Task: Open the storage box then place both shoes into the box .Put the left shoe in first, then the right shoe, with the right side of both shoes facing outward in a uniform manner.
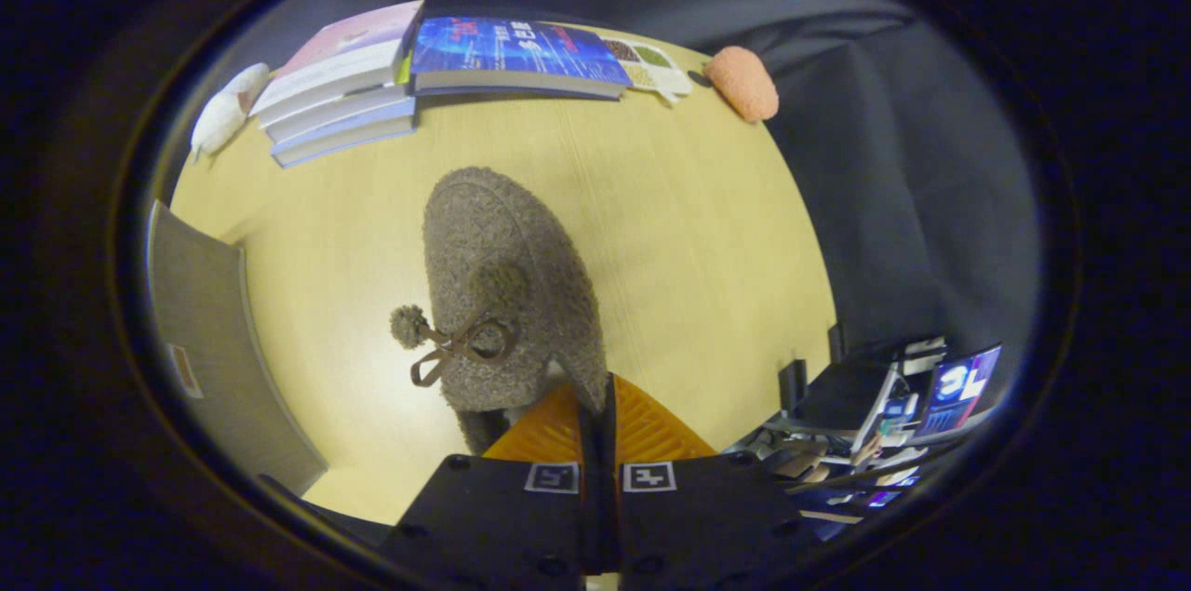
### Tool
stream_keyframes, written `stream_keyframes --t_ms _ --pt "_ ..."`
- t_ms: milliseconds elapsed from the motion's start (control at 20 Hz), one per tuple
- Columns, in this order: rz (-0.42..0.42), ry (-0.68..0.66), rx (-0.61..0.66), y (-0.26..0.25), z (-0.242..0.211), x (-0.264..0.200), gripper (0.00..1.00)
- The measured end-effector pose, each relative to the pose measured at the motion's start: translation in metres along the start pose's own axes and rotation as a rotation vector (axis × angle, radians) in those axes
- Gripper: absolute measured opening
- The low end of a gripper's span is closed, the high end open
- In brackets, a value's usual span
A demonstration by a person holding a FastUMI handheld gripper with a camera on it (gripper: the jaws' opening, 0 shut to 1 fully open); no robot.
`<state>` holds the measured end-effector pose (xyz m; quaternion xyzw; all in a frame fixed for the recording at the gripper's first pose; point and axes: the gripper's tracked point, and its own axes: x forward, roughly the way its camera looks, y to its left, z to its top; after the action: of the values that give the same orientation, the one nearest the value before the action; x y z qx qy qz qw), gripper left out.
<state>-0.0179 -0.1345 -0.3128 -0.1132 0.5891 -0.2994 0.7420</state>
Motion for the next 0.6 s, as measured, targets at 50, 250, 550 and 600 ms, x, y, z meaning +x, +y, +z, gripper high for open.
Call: stream_keyframes --t_ms 50,250,550,600 --pt "-0.018 -0.020 -0.009 0.000 0.004 -0.017 0.04" --pt "-0.019 -0.106 -0.018 0.019 0.017 -0.087 0.04" --pt "0.061 -0.173 -0.048 0.082 0.015 -0.174 0.04" --pt "0.083 -0.181 -0.061 0.095 0.013 -0.190 0.04"
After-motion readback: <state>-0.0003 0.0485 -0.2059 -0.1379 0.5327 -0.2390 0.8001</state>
